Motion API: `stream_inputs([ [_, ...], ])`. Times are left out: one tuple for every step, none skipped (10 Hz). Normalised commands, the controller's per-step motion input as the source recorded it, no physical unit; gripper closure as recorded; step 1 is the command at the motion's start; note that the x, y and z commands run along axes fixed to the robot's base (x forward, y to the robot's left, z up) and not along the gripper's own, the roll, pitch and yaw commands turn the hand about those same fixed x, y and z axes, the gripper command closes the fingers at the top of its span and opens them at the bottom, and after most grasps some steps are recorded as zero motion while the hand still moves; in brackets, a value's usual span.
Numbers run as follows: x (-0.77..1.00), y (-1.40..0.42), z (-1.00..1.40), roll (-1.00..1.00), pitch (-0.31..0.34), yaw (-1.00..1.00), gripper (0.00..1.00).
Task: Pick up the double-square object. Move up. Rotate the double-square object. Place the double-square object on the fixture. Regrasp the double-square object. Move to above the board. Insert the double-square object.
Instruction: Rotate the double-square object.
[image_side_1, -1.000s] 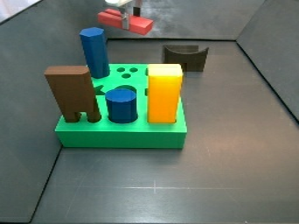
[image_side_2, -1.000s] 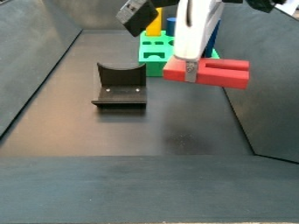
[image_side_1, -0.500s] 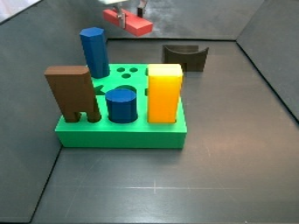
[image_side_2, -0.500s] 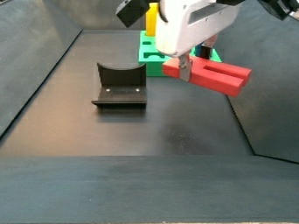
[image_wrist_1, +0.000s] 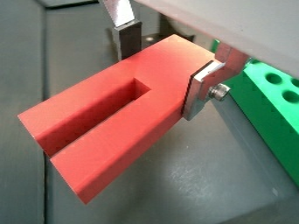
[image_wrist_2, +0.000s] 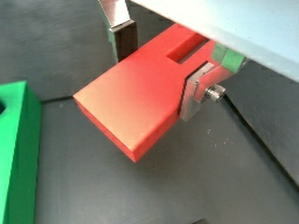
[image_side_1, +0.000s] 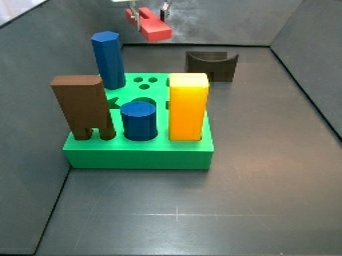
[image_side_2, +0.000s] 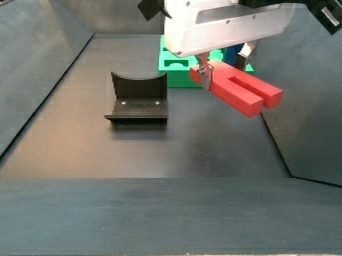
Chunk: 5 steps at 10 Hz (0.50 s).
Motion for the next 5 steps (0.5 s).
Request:
stream_inputs([
  [0.01,0.02,-0.02,-0.04,-0.018,-1.0,1.0],
  [0.01,0.02,-0.02,-0.05,-0.022,-1.0,1.0],
  [0.01,0.02,-0.02,-0.05,-0.025,-1.0,1.0],
  [0.01,0.02,-0.02,-0.07,-0.033,-1.0,1.0],
  [0.01,0.02,-0.02,-0.07,-0.034,-0.78,1.0],
])
